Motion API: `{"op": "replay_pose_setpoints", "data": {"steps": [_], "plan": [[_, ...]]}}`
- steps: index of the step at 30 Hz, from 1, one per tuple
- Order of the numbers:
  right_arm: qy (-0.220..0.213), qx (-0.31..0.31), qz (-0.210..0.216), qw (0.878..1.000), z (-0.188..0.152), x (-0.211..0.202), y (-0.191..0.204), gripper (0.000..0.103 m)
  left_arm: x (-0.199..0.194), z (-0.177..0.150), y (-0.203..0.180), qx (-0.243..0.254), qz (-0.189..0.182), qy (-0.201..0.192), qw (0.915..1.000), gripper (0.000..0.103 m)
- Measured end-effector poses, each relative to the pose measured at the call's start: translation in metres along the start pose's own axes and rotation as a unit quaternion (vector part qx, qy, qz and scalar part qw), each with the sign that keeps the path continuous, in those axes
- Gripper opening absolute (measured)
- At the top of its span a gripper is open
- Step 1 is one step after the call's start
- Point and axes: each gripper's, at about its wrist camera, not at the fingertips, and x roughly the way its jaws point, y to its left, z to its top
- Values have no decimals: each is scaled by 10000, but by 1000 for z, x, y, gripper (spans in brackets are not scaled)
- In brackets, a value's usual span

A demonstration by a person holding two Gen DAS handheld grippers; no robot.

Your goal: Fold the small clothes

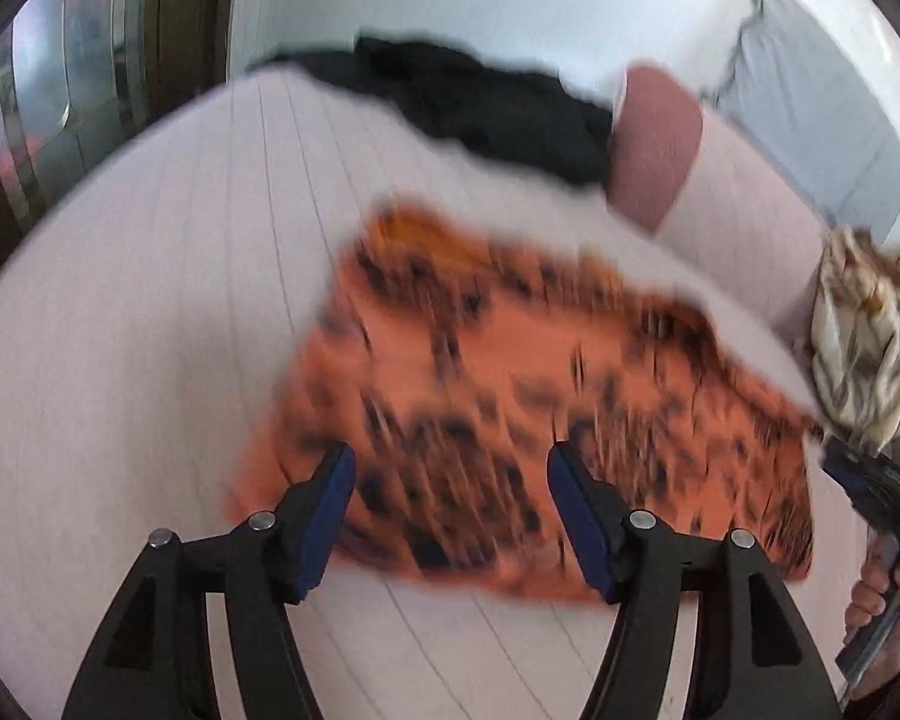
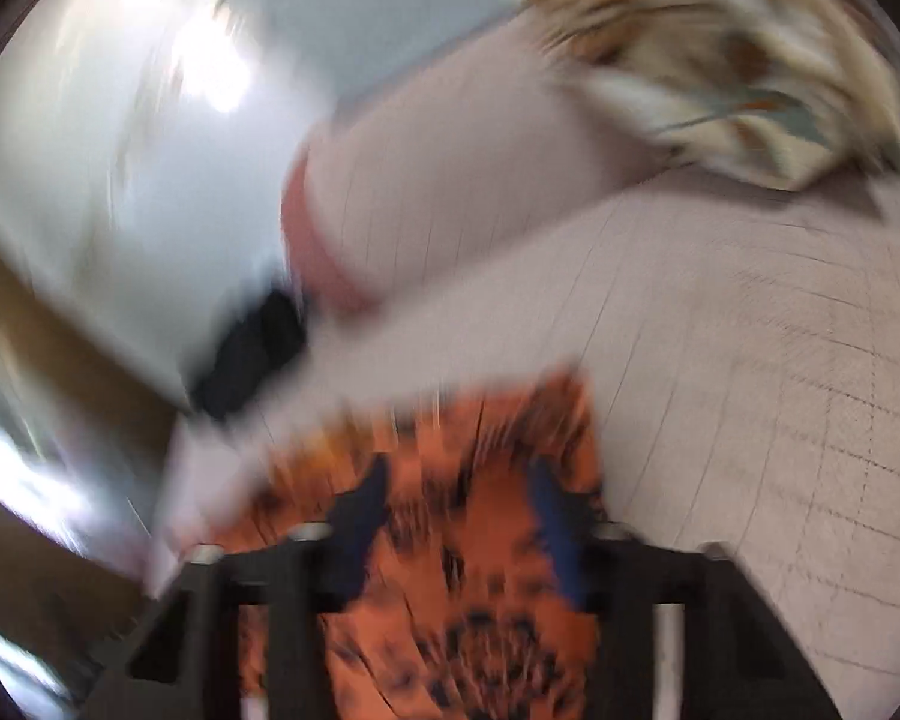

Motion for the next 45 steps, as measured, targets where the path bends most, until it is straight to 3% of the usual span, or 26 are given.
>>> {"op": "replay_pose_setpoints", "data": {"steps": [2,4,5,7,10,12,14,17,19,23,26,28,31,33,38,45], "plan": [[466,-445,-410,9971,-14,25,19,33,16,-10,-5,208,103,234,9995,67],[907,-556,-690,9919,-21,62,32,34,18,-9,-4,317,165,68,9993,67],[948,-615,-860,9899,-18,78,37,34,21,-7,-2,302,132,70,9994,67],[623,-1070,-1190,9851,1,107,56,34,22,-1,-1,232,60,149,9996,67],[468,-797,-1422,9855,39,133,68,34,18,14,3,55,-147,214,9996,67],[162,-508,-1075,9928,54,129,84,34,17,20,13,-225,-369,237,9988,67],[62,-751,-605,9953,47,119,109,34,15,23,20,-392,-359,199,9984,67],[386,-1359,42,9900,10,112,154,34,6,19,26,-337,-206,182,9991,67],[830,-1862,446,9780,-26,121,191,34,2,14,29,-278,-233,224,9991,67],[1256,-2460,573,9594,-62,158,247,34,-5,4,51,-262,-197,333,9989,67],[1139,-2300,328,9659,-54,202,281,36,-9,2,58,-255,-277,399,9985,67],[1015,-1796,203,9783,-36,219,284,36,-5,3,51,-212,-253,447,9985,67],[660,-1134,451,9903,-23,205,271,36,2,9,46,-263,-298,474,9981,67],[464,-1081,526,9917,-21,188,261,36,5,14,44,-309,-295,438,9981,67],[198,-1327,63,9909,-33,131,216,36,-3,10,33,-74,-88,331,9994,67],[-9,-989,-583,9934,-75,15,106,36,6,3,4,353,362,228,9985,67]]}}
